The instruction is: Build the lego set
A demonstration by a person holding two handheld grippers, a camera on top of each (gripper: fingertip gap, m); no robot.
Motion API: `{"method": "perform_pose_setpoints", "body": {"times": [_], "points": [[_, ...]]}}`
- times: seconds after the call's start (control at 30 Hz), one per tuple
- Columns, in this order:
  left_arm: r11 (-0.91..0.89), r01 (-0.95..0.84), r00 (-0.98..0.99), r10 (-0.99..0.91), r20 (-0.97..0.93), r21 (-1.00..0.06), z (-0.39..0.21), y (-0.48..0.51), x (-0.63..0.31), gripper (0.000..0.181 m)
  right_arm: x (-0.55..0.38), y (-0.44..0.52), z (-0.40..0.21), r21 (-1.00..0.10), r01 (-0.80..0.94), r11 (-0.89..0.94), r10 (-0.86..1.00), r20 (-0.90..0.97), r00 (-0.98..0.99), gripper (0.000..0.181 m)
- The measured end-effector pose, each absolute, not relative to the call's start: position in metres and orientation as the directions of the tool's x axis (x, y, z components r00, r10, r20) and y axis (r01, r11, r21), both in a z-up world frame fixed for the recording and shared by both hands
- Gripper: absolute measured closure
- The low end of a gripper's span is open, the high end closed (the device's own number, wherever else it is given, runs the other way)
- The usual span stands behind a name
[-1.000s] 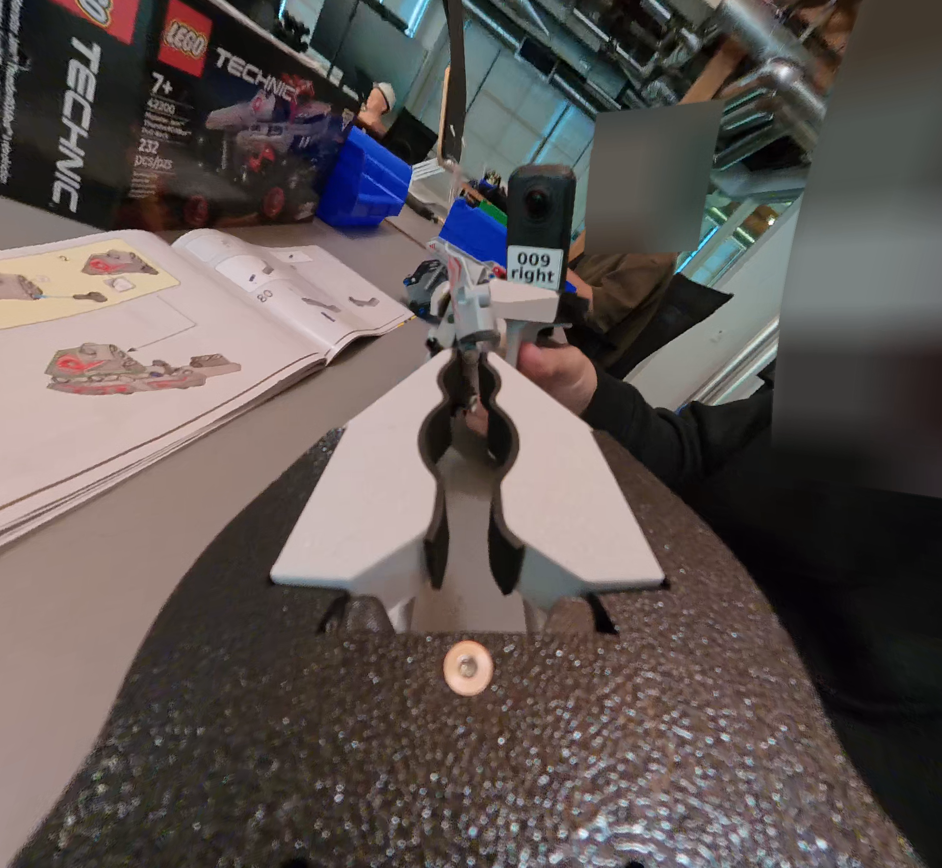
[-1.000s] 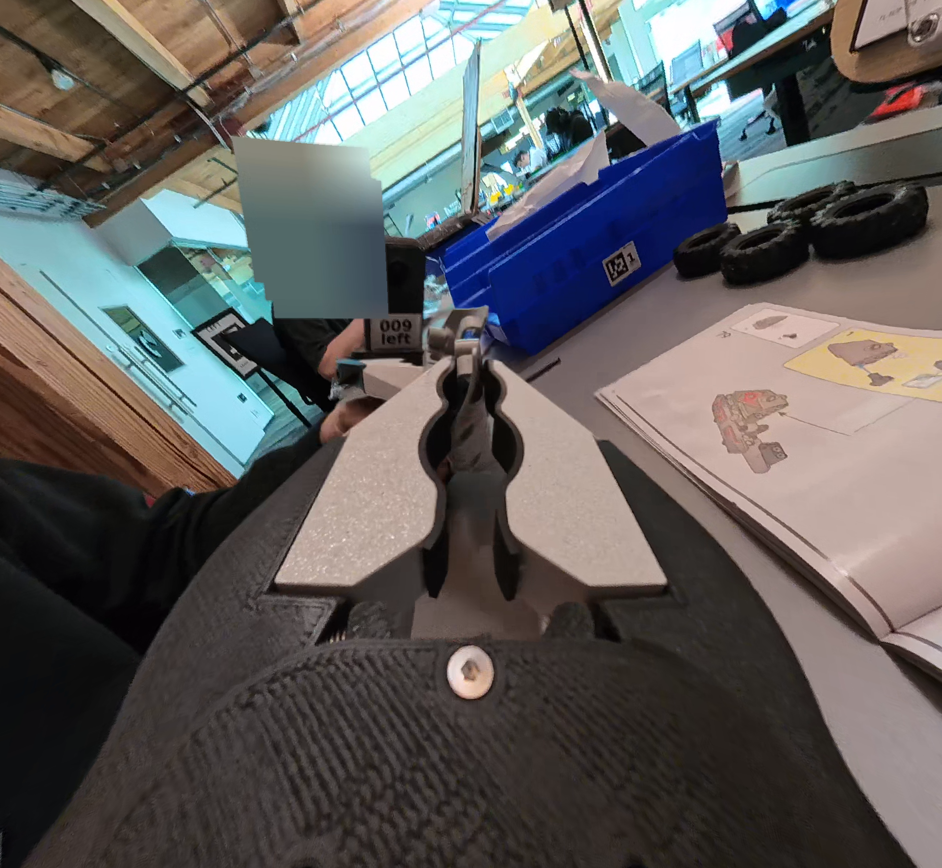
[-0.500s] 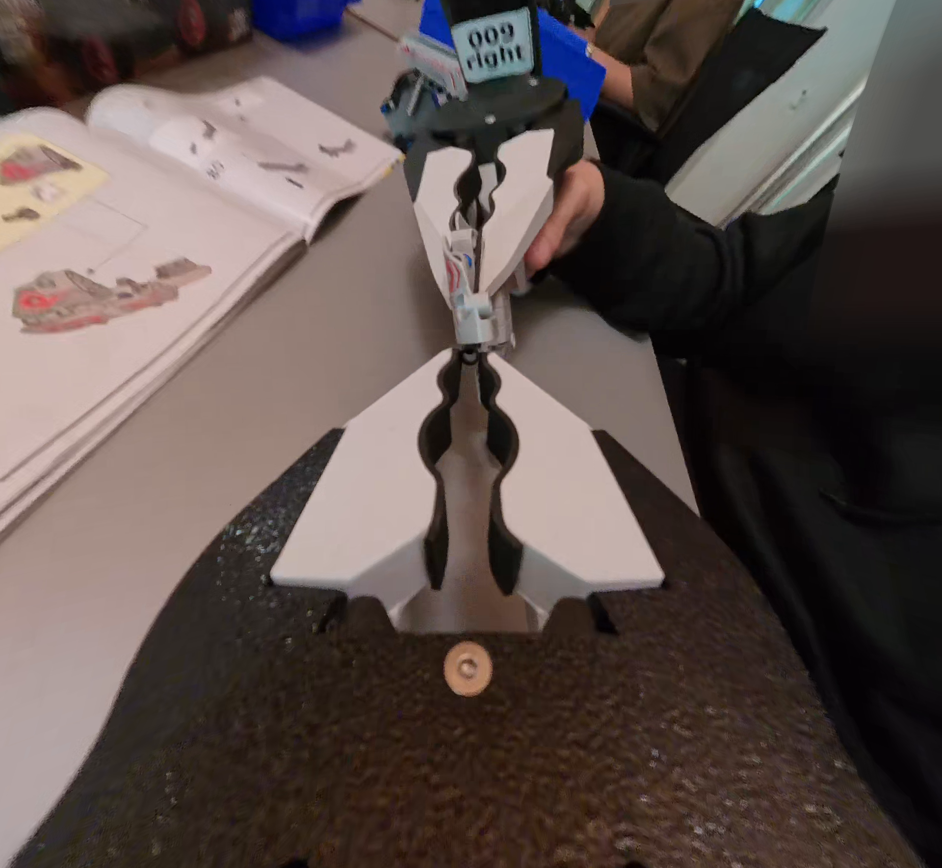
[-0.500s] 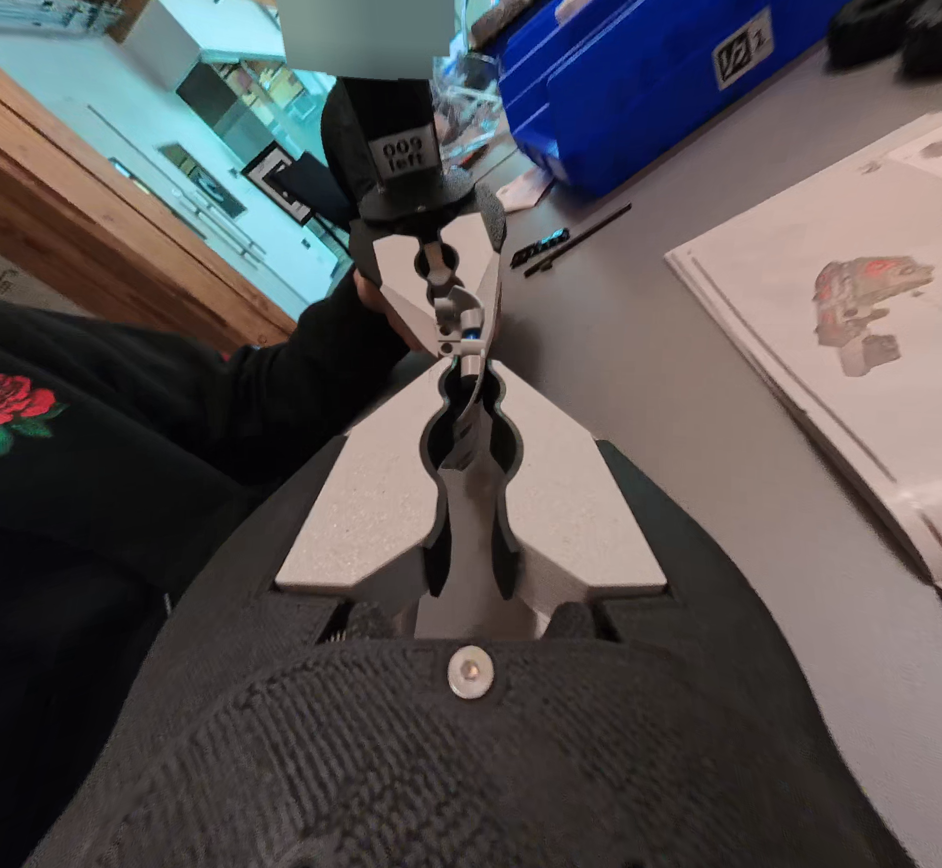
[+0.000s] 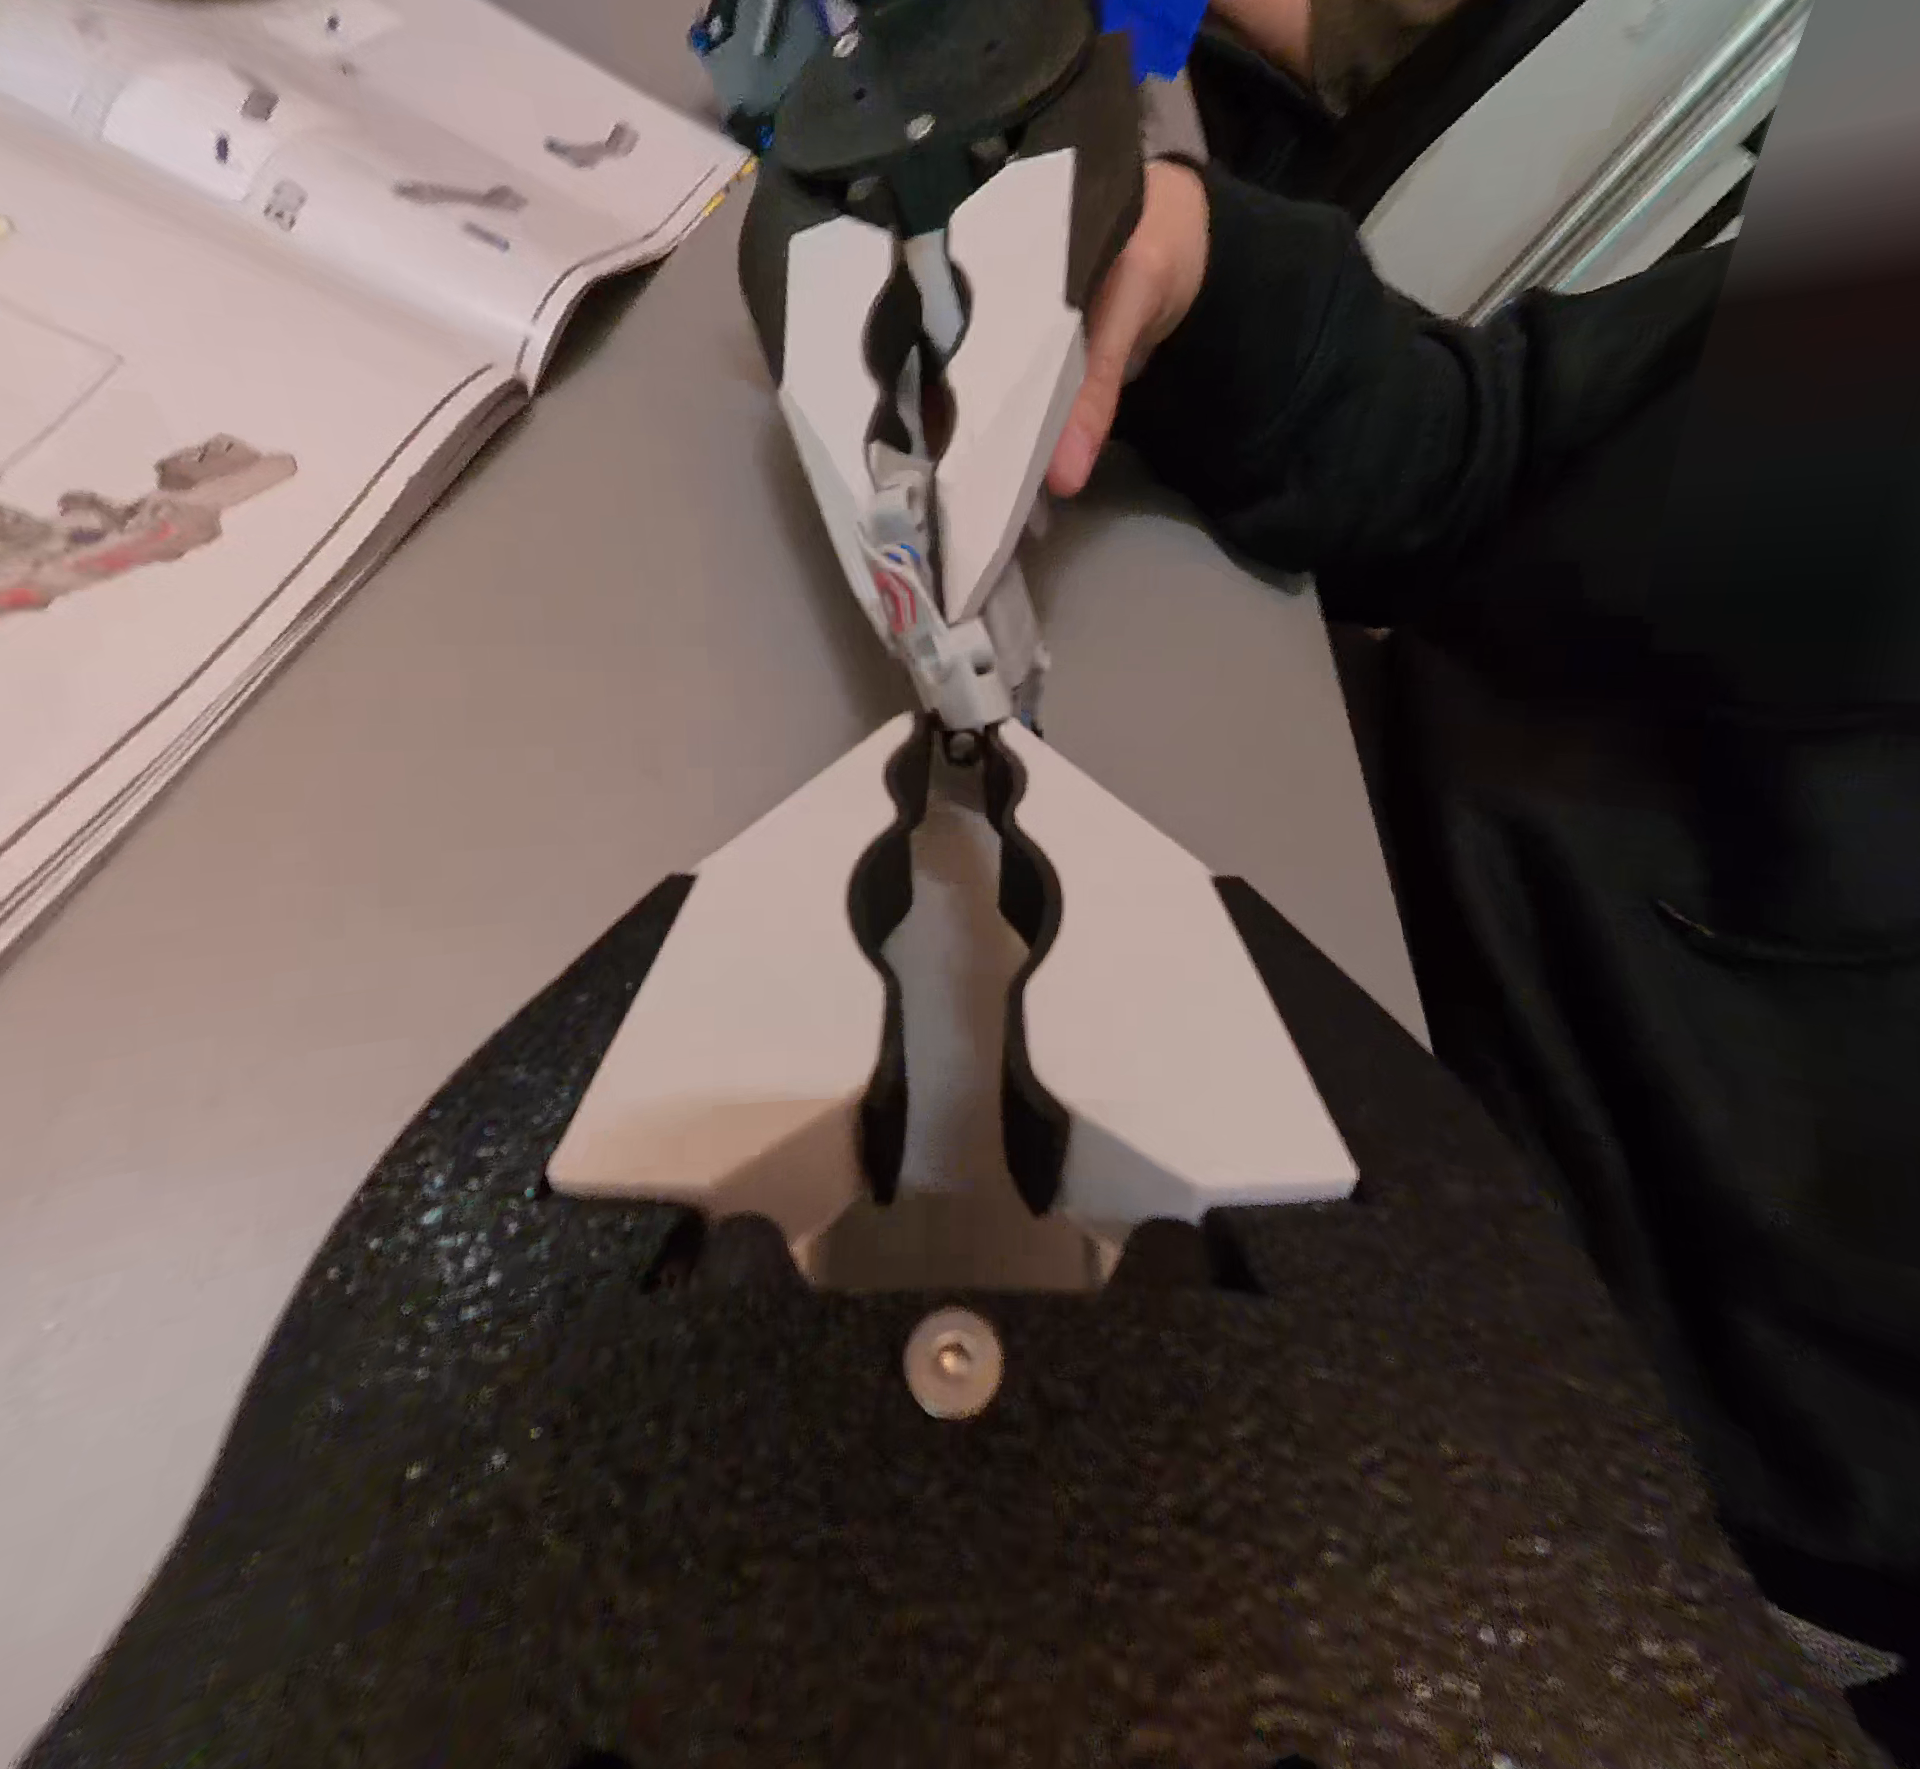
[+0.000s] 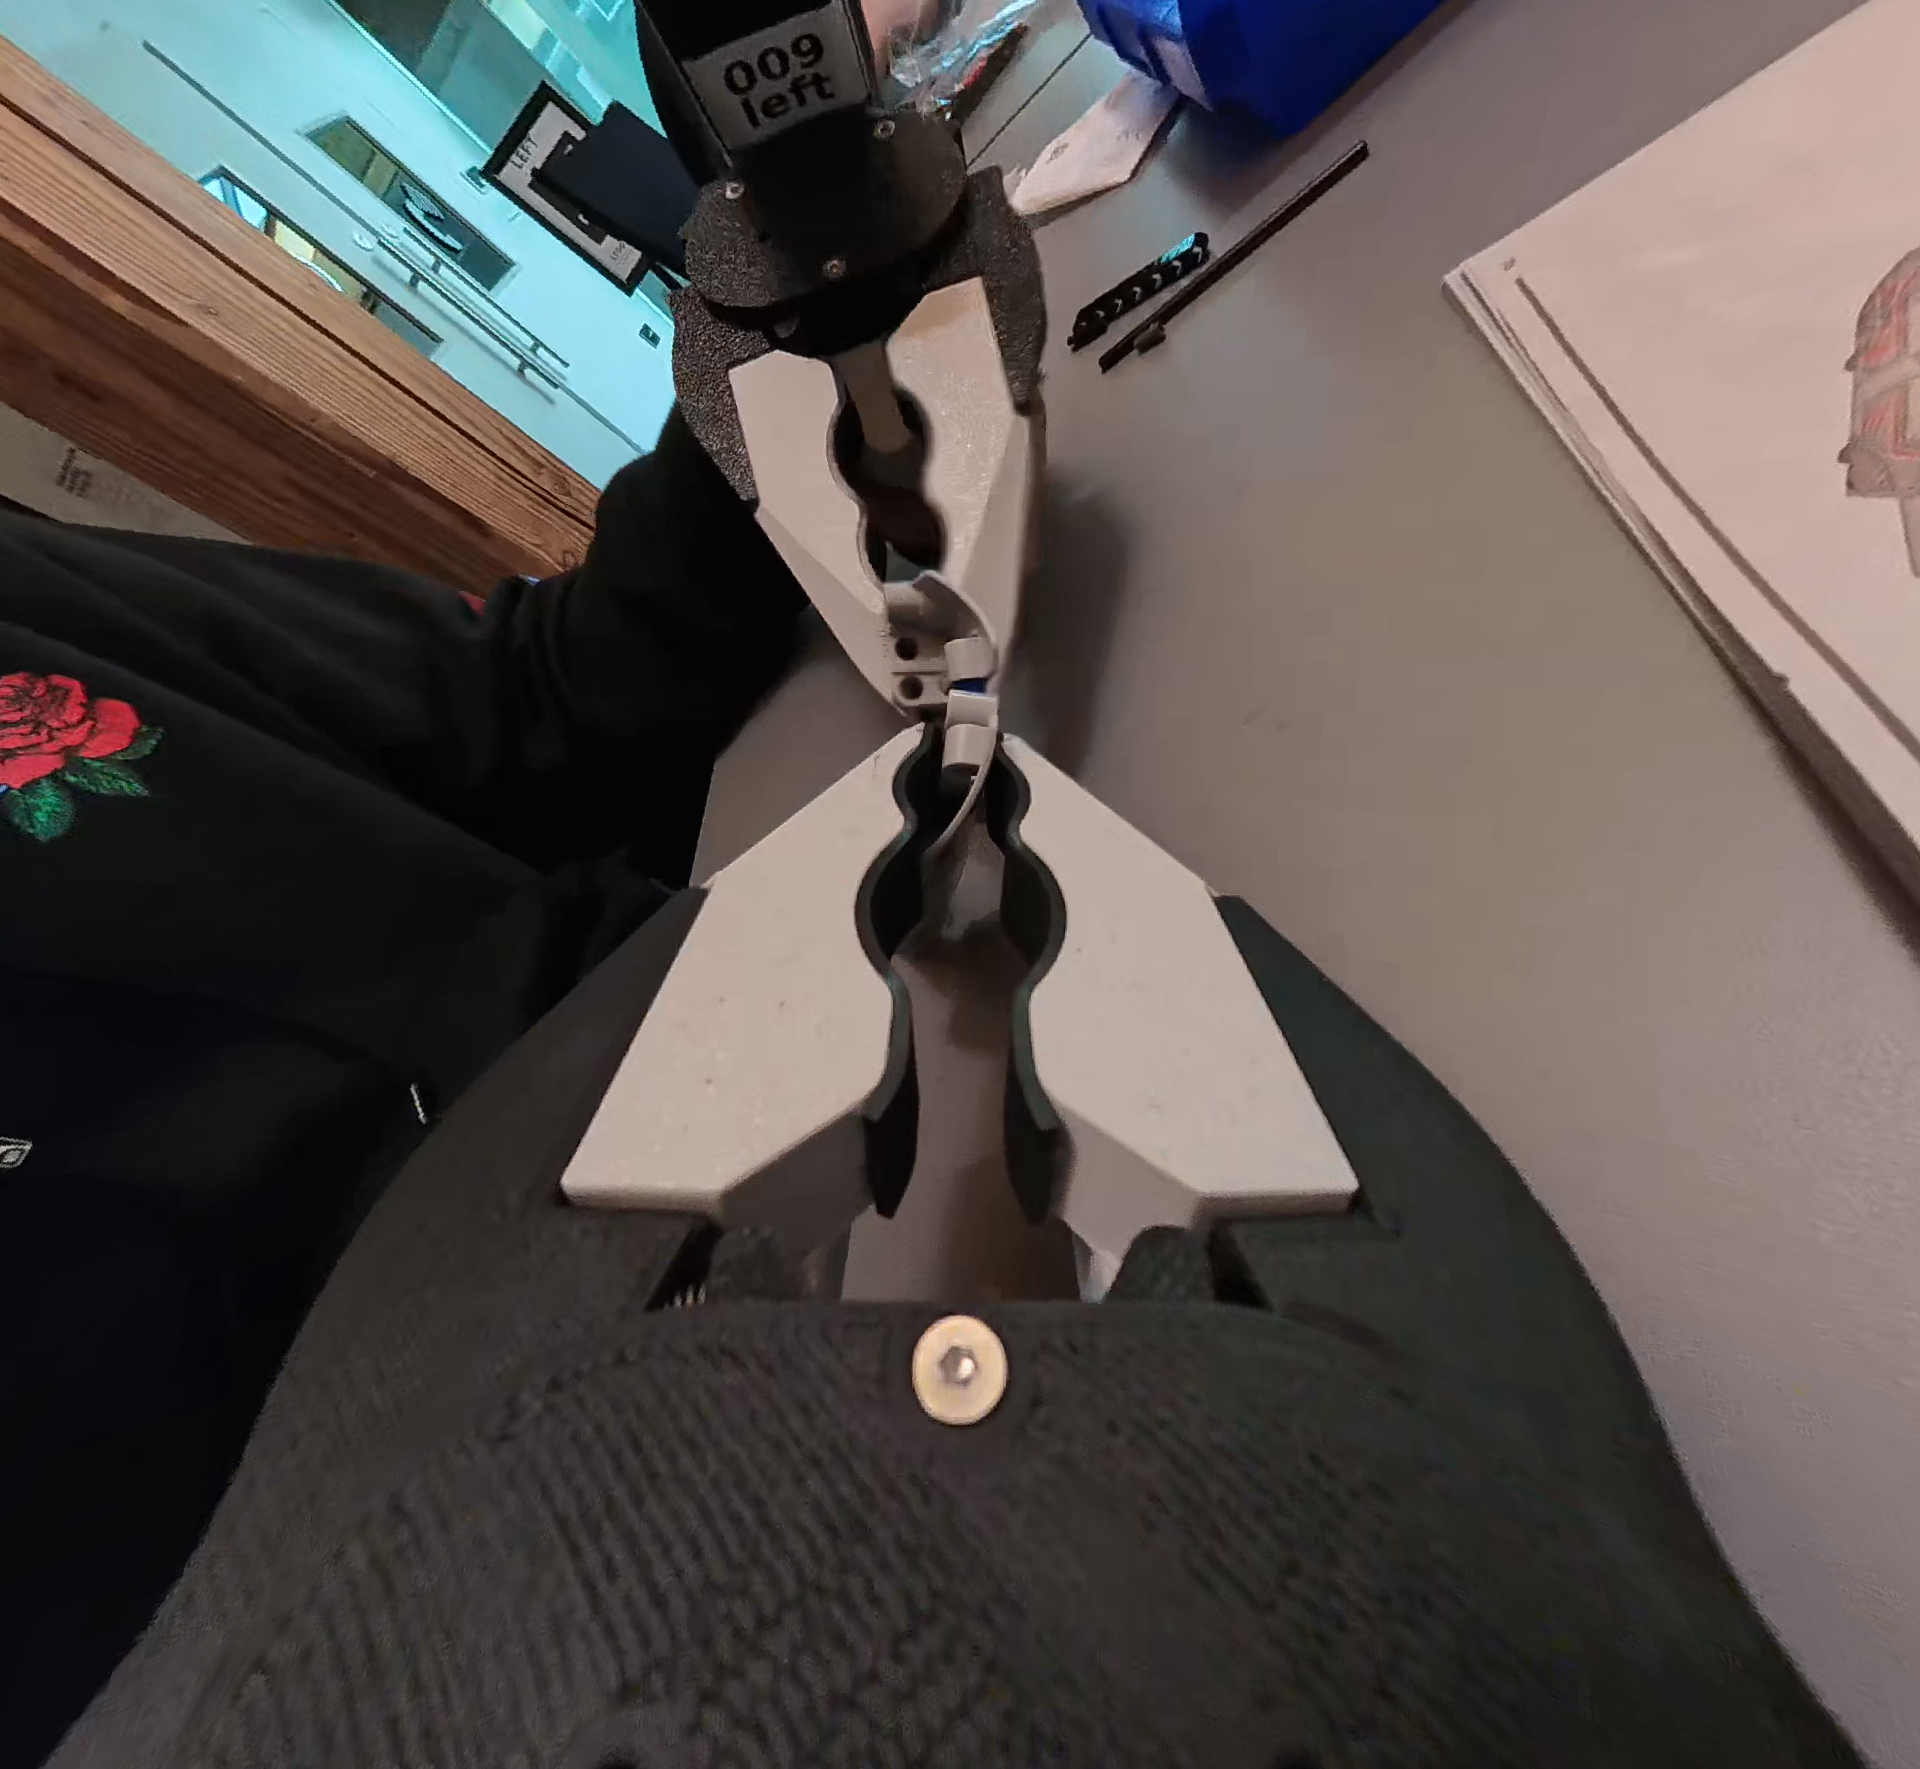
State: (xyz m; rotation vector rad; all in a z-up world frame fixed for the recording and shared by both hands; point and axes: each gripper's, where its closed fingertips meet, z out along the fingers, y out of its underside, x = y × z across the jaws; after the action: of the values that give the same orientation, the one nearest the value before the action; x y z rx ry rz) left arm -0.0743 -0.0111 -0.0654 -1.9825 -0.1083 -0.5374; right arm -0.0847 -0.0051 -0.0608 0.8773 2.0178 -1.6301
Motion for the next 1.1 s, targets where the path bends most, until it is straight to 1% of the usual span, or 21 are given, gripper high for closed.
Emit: {"method": "perform_pose_setpoints", "body": {"times": [0.07,0.13,0.2,0.3,0.4,0.47,0.5,0.57,0.6,0.7,0.8,0.87,0.9,0.97,1.03,1.1], "points": [[-0.446,0.306,0.895,-0.166,0.414,-0.841,-0.063,-0.009,-0.074,0.174,-0.087,-0.005,-0.057,-0.732,0.673,0.103,0.219,-0.643,-0.734,0.175],[-0.44,0.325,0.881,-0.181,0.438,-0.837,-0.06,-0.007,-0.071,0.164,-0.087,-0.004,-0.057,-0.745,0.659,0.106,0.225,-0.627,-0.746,0.175],[-0.449,0.325,0.881,-0.176,0.439,-0.832,-0.062,-0.006,-0.07,0.172,-0.087,-0.005,-0.056,-0.747,0.657,0.103,0.227,-0.625,-0.747,0.175],[-0.485,0.233,0.935,-0.127,0.331,-0.843,-0.07,-0.01,-0.078,0.176,-0.087,-0.004,-0.057,-0.744,0.66,0.105,0.222,-0.629,-0.745,0.175],[-0.5,0.269,0.923,-0.11,0.369,-0.823,-0.075,-0.014,-0.08,0.176,-0.084,-0.004,-0.062,-0.715,0.687,0.126,0.207,-0.658,-0.724,0.175],[-0.501,0.294,0.91,-0.113,0.398,-0.814,-0.074,-0.016,-0.08,0.176,-0.091,-0.003,-0.07,-0.712,0.688,0.145,0.282,-0.636,-0.718,0.171],[-0.487,0.293,0.911,-0.119,0.395,-0.823,-0.072,-0.016,-0.081,0.176,-0.093,-0.002,-0.074,-0.711,0.684,0.164,0.308,-0.622,-0.72,0.162],[-0.46,0.286,0.907,-0.152,0.392,-0.841,-0.066,-0.016,-0.078,0.176,-0.095,-0.002,-0.079,-0.713,0.675,0.189,0.339,-0.598,-0.726,0.13],[-0.442,0.287,0.901,-0.177,0.396,-0.85,-0.061,-0.015,-0.075,0.176,-0.096,-0.002,-0.079,-0.721,0.665,0.195,0.343,-0.585,-0.734,0.12],[-0.391,0.302,0.885,-0.225,0.408,-0.87,-0.051,-0.012,-0.07,0.177,-0.095,-0.001,-0.07,-0.766,0.616,0.185,0.319,-0.546,-0.775,0.107],[-0.365,0.302,0.885,-0.235,0.401,-0.881,-0.047,-0.011,-0.07,0.176,-0.104,0.003,-0.052,-0.839,0.533,0.107,0.332,-0.475,-0.815,0.109],[-0.341,0.296,0.891,-0.238,0.387,-0.892,-0.043,-0.009,-0.071,0.177,-0.105,0.004,-0.04,-0.864,0.501,0.054,0.309,-0.462,-0.831,0.119],[-0.327,0.295,0.891,-0.244,0.382,-0.898,-0.041,-0.009,-0.07,0.177,-0.101,0.001,-0.034,-0.864,0.502,0.033,0.27,-0.476,-0.837,0.124],[-0.318,0.295,0.891,-0.248,0.379,-0.901,-0.039,-0.007,-0.069,0.177,-0.094,-0.005,-0.026,-0.853,0.522,-0.004,0.201,-0.512,-0.835,0.143],[-0.317,0.291,0.897,-0.237,0.372,-0.903,-0.04,-0.005,-0.07,0.176,-0.085,-0.01,-0.016,-0.862,0.506,-0.024,0.122,-0.505,-0.855,0.175],[-0.328,0.283,0.915,-0.189,0.356,-0.901,-0.044,-0.005,-0.077,0.177,-0.088,-0.01,-0.015,-0.885,0.464,-0.029,0.161,-0.462,-0.872,0.176]]}}
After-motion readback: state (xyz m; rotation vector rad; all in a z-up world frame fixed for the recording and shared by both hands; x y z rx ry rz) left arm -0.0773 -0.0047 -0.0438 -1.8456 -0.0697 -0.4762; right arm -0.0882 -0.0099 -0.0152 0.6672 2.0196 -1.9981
